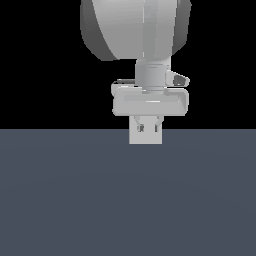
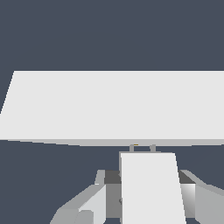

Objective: Plug the charger into the wall socket.

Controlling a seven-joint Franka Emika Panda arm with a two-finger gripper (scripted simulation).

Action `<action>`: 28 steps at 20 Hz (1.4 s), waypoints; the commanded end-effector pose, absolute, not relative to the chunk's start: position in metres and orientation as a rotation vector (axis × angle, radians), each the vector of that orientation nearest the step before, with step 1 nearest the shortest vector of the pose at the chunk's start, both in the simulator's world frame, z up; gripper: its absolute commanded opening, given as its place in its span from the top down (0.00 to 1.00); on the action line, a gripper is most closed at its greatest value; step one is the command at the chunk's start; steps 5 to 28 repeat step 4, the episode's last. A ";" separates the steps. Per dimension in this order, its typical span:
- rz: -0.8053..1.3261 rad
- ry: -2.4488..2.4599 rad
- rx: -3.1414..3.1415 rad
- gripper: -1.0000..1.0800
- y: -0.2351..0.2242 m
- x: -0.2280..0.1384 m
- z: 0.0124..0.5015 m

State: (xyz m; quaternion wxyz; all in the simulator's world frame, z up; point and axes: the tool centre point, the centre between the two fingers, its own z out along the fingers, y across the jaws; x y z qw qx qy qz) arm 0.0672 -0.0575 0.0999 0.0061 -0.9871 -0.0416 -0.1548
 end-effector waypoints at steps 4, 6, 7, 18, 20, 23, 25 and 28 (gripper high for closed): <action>-0.484 -0.129 -3.089 1.00 -0.058 0.073 0.100; -0.484 -0.129 -3.089 1.00 -0.058 0.073 0.100; -0.484 -0.129 -3.089 1.00 -0.058 0.073 0.100; -0.484 -0.129 -3.089 1.00 -0.058 0.073 0.100; -0.484 -0.129 -3.089 1.00 -0.058 0.073 0.100; -0.484 -0.129 -3.089 1.00 -0.058 0.073 0.100; -0.484 -0.129 -3.089 1.00 -0.058 0.073 0.100; -0.484 -0.129 -3.089 1.00 -0.058 0.073 0.100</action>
